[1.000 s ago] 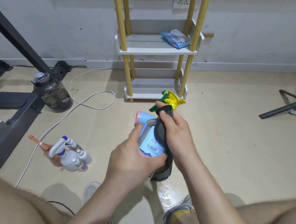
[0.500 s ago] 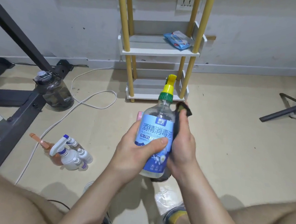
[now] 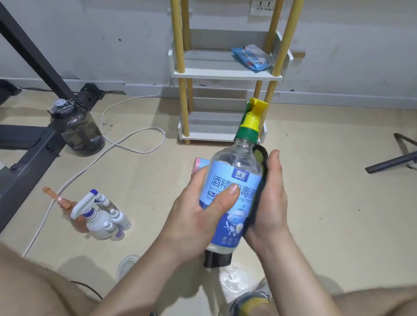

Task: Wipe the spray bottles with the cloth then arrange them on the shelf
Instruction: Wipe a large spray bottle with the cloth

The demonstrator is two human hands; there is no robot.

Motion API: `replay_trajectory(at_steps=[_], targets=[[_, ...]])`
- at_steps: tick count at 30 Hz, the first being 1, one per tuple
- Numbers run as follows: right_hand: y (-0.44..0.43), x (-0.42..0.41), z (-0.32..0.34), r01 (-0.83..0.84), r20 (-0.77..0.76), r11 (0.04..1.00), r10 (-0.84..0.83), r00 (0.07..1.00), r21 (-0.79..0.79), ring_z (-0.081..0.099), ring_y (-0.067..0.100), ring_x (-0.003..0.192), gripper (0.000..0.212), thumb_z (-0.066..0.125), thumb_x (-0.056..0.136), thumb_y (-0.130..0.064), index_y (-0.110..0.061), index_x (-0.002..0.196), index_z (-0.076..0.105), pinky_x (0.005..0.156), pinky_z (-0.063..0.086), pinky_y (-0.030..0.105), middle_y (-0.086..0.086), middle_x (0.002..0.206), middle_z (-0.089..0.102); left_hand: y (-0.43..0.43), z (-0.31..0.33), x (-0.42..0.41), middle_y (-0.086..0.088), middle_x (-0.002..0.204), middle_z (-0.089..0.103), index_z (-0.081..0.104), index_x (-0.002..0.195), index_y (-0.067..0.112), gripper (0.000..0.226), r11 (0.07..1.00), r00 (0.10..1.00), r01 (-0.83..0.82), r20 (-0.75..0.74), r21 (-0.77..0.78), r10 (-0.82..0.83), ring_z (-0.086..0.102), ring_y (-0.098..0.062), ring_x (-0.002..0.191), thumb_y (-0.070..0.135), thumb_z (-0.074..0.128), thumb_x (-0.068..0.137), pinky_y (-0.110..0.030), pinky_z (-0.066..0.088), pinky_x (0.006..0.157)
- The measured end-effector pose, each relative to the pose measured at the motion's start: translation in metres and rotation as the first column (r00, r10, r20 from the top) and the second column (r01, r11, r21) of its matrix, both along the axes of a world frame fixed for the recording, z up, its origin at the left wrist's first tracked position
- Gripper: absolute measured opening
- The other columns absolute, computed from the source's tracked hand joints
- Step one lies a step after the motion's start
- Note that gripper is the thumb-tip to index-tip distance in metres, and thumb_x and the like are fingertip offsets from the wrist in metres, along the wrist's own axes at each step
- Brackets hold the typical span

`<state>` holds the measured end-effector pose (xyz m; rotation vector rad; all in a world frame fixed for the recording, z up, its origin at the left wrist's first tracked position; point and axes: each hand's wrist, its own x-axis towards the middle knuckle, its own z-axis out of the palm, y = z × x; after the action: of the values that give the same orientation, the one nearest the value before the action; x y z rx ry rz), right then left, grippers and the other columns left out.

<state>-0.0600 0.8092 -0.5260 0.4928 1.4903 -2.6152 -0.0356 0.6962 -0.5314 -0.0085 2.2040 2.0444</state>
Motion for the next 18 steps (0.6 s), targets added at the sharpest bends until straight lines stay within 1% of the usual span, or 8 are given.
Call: replay_trajectory(at_steps=[2, 4, 6, 8, 10, 13, 16, 18], targets=[[-0.010, 0.015, -0.007, -0.027, -0.082, 0.983, 0.043, 0.996, 0.182, 0.063, 0.022, 0.119, 0.066, 0.042, 0.089, -0.068, -0.020, 0.131, 0.061, 0.107, 0.045, 0.051, 0.007, 0.128, 0.067, -0.001, 0.002, -0.007, 0.006, 0.101, 0.073, 0.061, 0.113, 0.031, 0.053, 0.995, 0.993, -0.094, -0.072, 0.036, 0.096, 0.070, -0.018, 0.095, 0.064, 0.061, 0.071, -0.047, 0.055, 0.088], [-0.032, 0.033, -0.013, -0.097, -0.158, 0.921, 0.167, 0.973, 0.377, 0.042, 0.012, 0.140, 0.085, 0.039, 0.081, -0.080, -0.037, 0.153, 0.025, 0.116, 0.034, 0.046, -0.005, 0.153, 0.043, -0.003, 0.001, -0.015, 0.020, 0.096, 0.069, 0.055, 0.119, 0.033, 0.063, 0.964, 0.965, -0.224, -0.173, -0.144, 0.198, 0.067, -0.005, 0.089, 0.072, 0.054, 0.069, -0.033, 0.053, 0.081], [-0.046, 0.038, -0.017, -0.124, -0.149, 0.890, 0.207, 0.967, 0.438, 0.035, 0.009, 0.143, 0.101, 0.041, 0.069, -0.092, -0.045, 0.152, 0.011, 0.118, 0.030, 0.043, -0.009, 0.157, 0.034, -0.006, -0.002, -0.015, 0.028, 0.108, 0.065, 0.043, 0.133, 0.044, 0.068, 0.935, 0.956, -0.248, -0.220, -0.255, 0.194, 0.063, 0.002, 0.101, 0.075, 0.046, 0.072, -0.027, 0.049, 0.085], [-0.036, 0.025, -0.020, -0.068, -0.172, 0.946, 0.128, 0.977, 0.317, 0.050, 0.012, 0.133, 0.095, 0.053, 0.070, -0.080, -0.037, 0.150, 0.025, 0.112, 0.040, 0.041, -0.004, 0.147, 0.049, -0.005, -0.006, -0.009, 0.029, 0.135, 0.052, 0.033, 0.137, 0.057, 0.058, 0.959, 0.964, -0.177, -0.234, -0.221, 0.124, 0.049, 0.004, 0.128, 0.069, 0.041, 0.081, -0.023, 0.039, 0.104], [-0.015, 0.011, -0.015, -0.023, -0.159, 0.991, 0.044, 0.986, 0.131, 0.062, 0.024, 0.121, 0.077, 0.063, 0.077, -0.060, -0.025, 0.143, 0.042, 0.104, 0.049, 0.046, 0.007, 0.135, 0.061, -0.004, -0.005, -0.005, 0.025, 0.138, 0.053, 0.044, 0.132, 0.053, 0.047, 0.986, 0.963, -0.108, -0.262, -0.130, 0.070, 0.044, 0.002, 0.134, 0.060, 0.046, 0.086, -0.023, 0.035, 0.109], [0.003, 0.008, -0.016, -0.115, -0.120, 0.989, 0.104, 0.987, -0.091, 0.062, 0.040, 0.117, 0.093, 0.077, 0.068, -0.064, -0.011, 0.139, 0.050, 0.100, 0.050, 0.054, 0.023, 0.129, 0.063, 0.000, -0.004, -0.012, 0.005, 0.106, 0.066, 0.062, 0.122, 0.030, 0.049, 0.989, 0.969, -0.133, -0.200, 0.059, 0.143, 0.063, -0.001, 0.098, 0.046, 0.069, 0.076, -0.019, 0.050, 0.086], [0.001, 0.011, -0.010, -0.112, -0.120, 0.993, 0.106, 0.987, -0.041, 0.065, 0.034, 0.114, 0.075, 0.066, 0.080, -0.061, -0.010, 0.134, 0.057, 0.094, 0.056, 0.043, 0.017, 0.122, 0.069, 0.007, -0.008, -0.013, -0.007, 0.123, 0.063, 0.061, 0.124, 0.027, 0.064, 0.985, 0.996, -0.075, -0.036, 0.158, 0.082, 0.063, -0.015, 0.115, 0.060, 0.067, 0.070, -0.037, 0.051, 0.099], [-0.005, 0.013, -0.006, -0.070, -0.122, 0.988, 0.087, 0.989, 0.141, 0.065, 0.024, 0.115, 0.058, 0.053, 0.091, -0.057, -0.021, 0.136, 0.055, 0.098, 0.054, 0.042, 0.006, 0.125, 0.068, 0.005, -0.006, -0.013, -0.002, 0.119, 0.069, 0.059, 0.125, 0.025, 0.066, 0.987, 0.997, -0.071, -0.023, 0.145, 0.075, 0.067, -0.020, 0.110, 0.060, 0.064, 0.069, -0.040, 0.054, 0.095]])
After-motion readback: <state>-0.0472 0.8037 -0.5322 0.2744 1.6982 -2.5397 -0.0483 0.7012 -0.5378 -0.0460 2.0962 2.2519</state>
